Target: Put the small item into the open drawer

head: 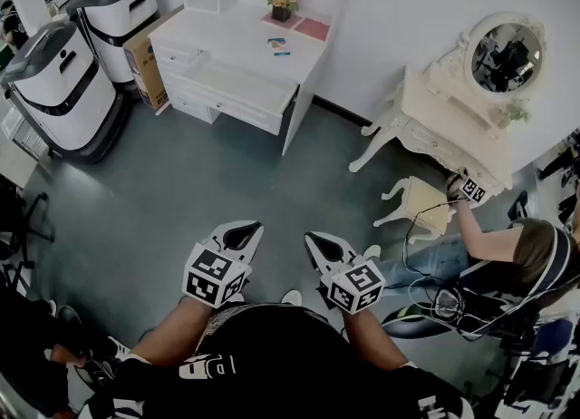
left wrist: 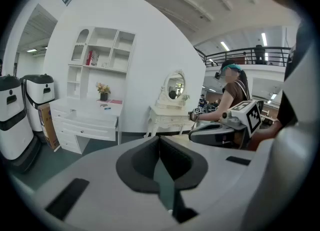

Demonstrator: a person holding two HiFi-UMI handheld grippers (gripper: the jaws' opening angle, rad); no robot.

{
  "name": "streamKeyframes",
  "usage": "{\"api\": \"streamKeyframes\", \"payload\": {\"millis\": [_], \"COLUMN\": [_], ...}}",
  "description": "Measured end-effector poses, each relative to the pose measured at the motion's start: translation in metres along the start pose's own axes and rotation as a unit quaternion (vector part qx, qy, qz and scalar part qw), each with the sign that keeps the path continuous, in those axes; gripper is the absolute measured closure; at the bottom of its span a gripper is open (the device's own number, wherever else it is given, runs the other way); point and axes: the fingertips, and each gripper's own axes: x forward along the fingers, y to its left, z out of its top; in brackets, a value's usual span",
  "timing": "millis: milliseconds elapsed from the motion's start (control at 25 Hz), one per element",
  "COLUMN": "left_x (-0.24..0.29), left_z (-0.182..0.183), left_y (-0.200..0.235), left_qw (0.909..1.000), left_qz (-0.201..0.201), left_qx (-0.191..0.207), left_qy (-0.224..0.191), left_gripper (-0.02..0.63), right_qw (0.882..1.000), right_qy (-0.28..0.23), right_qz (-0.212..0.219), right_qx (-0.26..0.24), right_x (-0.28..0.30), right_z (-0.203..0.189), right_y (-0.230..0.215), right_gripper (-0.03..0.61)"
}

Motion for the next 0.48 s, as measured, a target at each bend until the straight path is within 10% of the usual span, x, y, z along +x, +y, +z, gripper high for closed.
{"api": "streamKeyframes", "payload": {"millis": [480], "left_x": [-0.005], "left_z": [0.0], "left_y": [0.01], "left_qw": [1.0], "left_qz": [0.004], "left_qx": [-0.001], "left_qy": [-0.001], "left_gripper": [0.598], "right_qw": [1.0], "right_qy": [0.001], "right_qz": [0.006], "right_qx": [-0.009], "right_x": [0.012], "right_z": [0.004], "right_y": [0.007], "right_gripper": [0.574]}}
